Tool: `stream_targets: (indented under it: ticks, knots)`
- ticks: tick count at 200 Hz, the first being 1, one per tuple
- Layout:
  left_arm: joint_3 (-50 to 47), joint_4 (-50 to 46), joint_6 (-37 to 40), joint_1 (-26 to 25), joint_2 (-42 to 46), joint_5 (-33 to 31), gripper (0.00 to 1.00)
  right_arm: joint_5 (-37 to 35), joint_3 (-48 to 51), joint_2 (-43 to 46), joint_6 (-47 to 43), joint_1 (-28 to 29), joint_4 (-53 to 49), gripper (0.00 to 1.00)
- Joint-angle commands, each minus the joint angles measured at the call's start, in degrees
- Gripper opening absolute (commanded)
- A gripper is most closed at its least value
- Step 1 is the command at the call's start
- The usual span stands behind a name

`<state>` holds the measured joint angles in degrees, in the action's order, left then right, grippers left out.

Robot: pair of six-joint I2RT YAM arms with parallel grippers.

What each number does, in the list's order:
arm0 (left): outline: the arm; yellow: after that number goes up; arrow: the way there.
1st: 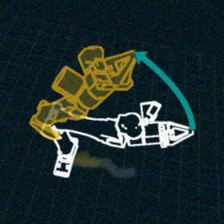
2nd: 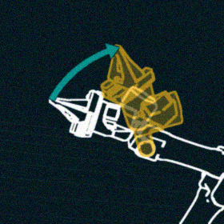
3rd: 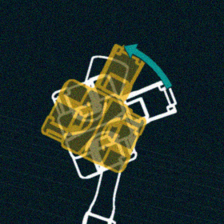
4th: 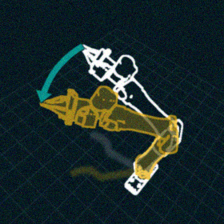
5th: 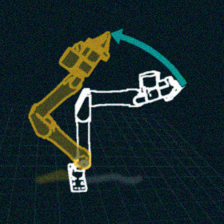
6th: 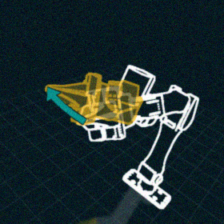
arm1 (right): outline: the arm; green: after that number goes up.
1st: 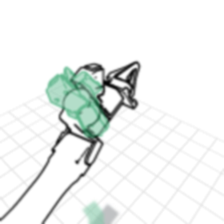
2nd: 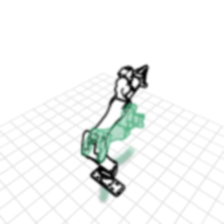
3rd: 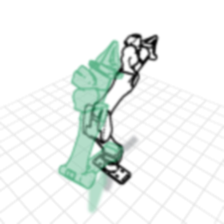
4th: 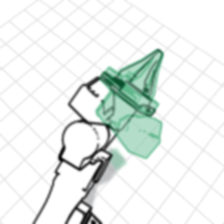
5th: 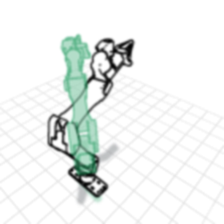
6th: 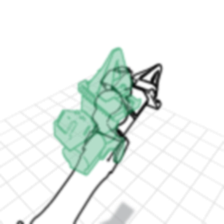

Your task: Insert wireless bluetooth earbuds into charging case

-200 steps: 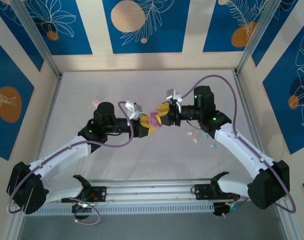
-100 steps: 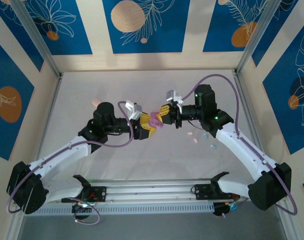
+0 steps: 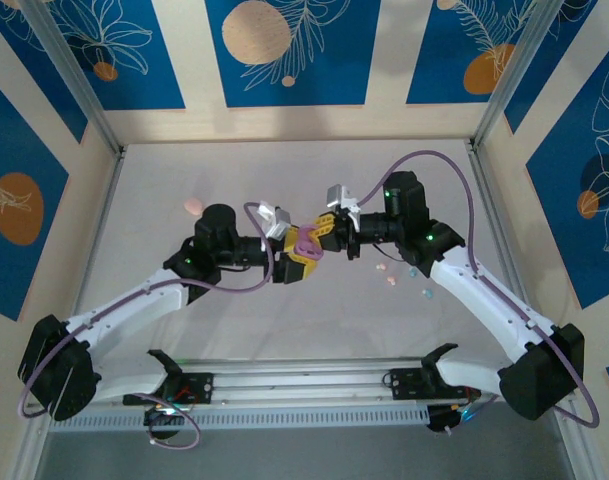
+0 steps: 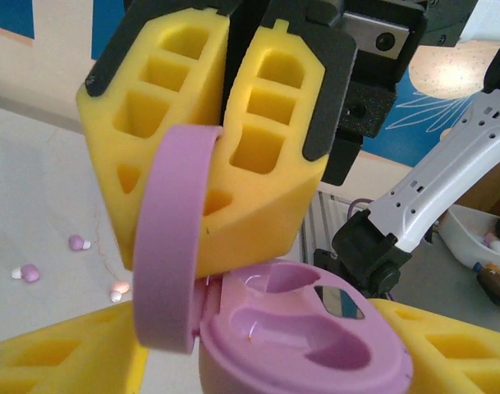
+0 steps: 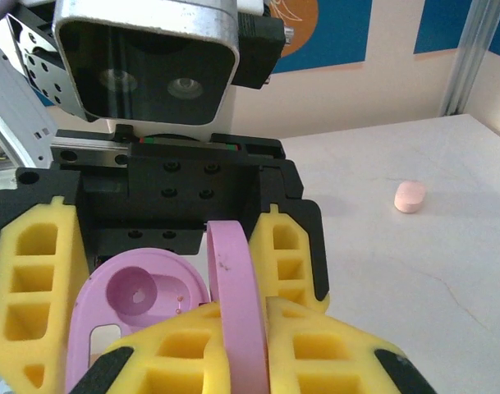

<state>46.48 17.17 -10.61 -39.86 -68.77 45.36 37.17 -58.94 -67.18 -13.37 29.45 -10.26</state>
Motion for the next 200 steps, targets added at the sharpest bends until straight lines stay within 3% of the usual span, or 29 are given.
stream_targets:
  ticks: [1,73,123,155,184,200]
  knots:
    - [1.95,0.55,-0.50,-0.97,-0.75,-0.74,0.66,-1.65,-1.02,1.17,-1.83,0.47,-1.09,0.07]
    - [2.12,-0.65,0.77,-1.10,-0.28,-1.81,0.38,-2.31,-0.87,1.46,-2.89,0.91,-1.76,0.08]
    - [1.42,-0.40,1.47,-1.08,0.22,-2.40,0.31,-2.36,-0.75,1.77,-2.89,1.05,-2.01,0.12]
    - [1.33,-0.21,1.64,-1.07,0.40,-1.95,0.31,-2.30,-0.74,1.87,-2.97,1.13,-2.22,0.12]
    - [0.51,0.92,2.47,-1.09,0.97,-2.50,0.31,-2.77,-1.06,1.92,-2.14,1.05,-2.62,0.20]
    - [-0.12,1.65,3.43,-1.07,1.23,-2.89,0.30,-3.86,-1.66,2.08,-0.33,0.89,-3.40,0.40]
